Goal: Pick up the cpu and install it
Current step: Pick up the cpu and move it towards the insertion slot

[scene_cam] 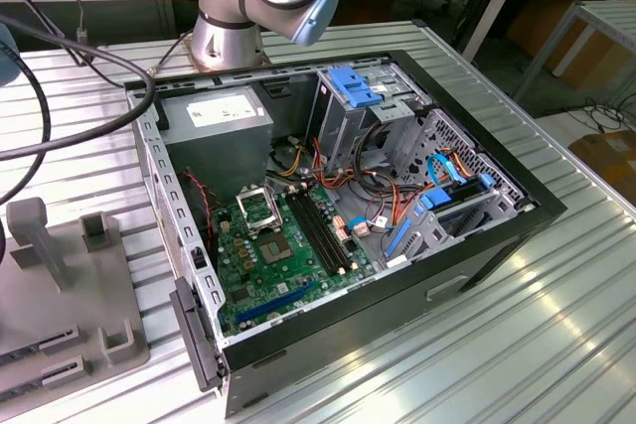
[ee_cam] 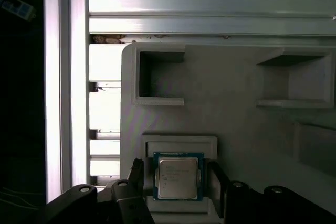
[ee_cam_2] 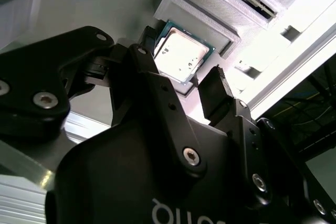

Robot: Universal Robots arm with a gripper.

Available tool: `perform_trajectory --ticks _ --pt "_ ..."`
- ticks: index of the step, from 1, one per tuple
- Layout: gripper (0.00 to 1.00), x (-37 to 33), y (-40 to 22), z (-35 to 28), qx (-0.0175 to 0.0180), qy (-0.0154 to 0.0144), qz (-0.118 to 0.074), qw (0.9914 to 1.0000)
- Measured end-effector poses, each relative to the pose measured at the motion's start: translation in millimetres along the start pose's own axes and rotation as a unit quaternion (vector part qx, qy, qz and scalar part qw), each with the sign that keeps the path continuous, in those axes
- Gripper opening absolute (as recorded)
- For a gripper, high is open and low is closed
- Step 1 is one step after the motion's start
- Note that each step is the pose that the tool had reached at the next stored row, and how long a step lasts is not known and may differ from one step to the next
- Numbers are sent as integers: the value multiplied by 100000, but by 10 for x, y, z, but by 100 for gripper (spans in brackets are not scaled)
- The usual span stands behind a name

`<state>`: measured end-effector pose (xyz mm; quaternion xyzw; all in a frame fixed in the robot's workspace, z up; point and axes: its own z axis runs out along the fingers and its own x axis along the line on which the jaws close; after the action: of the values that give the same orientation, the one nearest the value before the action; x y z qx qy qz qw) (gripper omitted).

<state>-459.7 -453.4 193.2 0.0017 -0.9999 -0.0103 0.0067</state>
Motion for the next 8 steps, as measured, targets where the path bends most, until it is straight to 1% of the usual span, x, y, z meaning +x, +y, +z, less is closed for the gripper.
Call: perform_trajectory --ticks 4,8 --pt "60 1 -16 2 1 2 0 100000" --pt "60 0 -19 6 -6 -8 -1 100000"
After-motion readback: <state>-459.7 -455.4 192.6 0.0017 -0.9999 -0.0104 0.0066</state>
